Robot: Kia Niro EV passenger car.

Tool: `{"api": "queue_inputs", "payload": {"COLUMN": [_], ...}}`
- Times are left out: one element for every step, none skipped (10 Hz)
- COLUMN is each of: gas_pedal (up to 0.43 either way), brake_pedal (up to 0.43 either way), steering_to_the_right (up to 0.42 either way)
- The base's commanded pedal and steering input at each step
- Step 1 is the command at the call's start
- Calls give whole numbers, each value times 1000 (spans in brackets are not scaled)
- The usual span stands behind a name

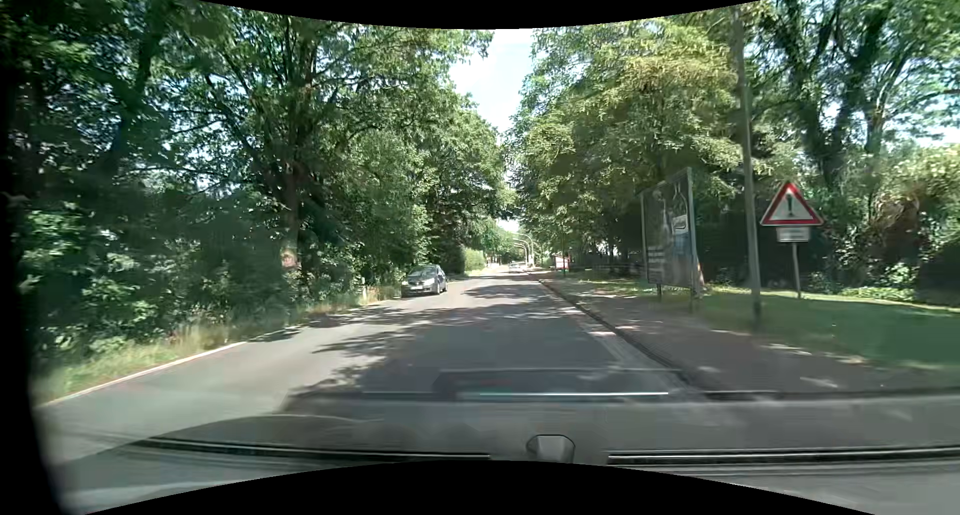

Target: Follow the waypoints while adhering to traffic rules and regulations

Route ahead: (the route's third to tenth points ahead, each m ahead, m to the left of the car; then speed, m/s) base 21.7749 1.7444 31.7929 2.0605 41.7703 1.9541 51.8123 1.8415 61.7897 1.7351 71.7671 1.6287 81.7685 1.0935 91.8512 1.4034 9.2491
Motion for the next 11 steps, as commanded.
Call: {"api": "queue_inputs", "payload": {"gas_pedal": [248,248,248,248,248,240,240,240,240,240,240], "brake_pedal": [6,6,6,6,6,6,6,6,6,6,6], "steering_to_the_right": [-4,-4,-3,-1,5,6,6,6,6,6,6]}}
